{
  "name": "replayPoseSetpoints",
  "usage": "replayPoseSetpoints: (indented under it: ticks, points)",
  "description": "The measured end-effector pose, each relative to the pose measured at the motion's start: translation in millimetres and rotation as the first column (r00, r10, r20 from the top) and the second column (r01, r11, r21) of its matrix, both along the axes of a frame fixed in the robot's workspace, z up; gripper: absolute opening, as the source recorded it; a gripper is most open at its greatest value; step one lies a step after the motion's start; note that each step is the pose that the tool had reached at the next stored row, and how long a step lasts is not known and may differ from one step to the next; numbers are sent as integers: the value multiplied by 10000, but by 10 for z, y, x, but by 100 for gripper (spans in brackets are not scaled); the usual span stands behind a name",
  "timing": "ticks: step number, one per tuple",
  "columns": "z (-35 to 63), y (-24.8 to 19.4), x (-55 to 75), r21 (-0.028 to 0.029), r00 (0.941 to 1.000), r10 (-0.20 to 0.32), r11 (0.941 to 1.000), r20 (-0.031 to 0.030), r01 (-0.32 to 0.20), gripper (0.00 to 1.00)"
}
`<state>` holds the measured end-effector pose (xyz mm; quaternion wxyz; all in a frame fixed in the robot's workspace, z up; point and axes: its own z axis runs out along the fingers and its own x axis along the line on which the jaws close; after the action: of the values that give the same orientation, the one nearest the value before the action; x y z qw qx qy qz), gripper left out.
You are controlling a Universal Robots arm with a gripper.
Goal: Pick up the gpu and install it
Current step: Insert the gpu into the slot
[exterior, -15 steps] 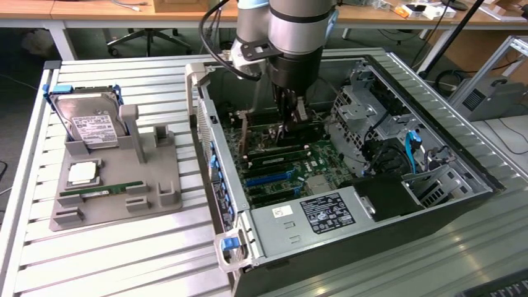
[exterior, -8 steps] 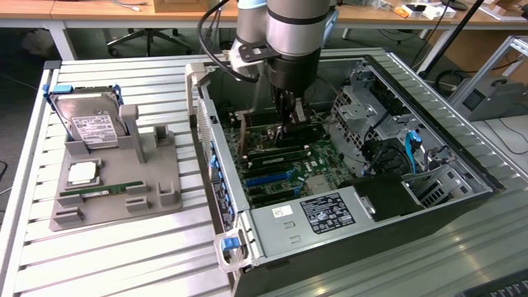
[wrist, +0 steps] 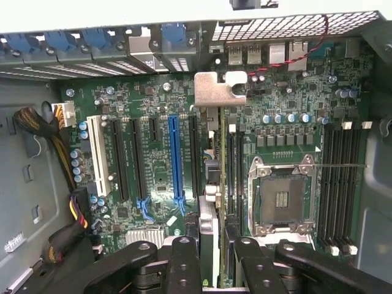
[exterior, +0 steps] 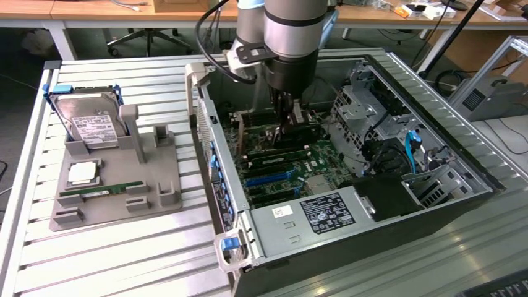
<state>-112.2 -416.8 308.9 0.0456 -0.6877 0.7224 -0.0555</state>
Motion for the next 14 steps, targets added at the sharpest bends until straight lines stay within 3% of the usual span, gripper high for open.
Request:
replayPoseSetpoints:
  ticks: [14]
  points:
    - [-23,-3,-84,1,10000,-1,10000,1,1,27]
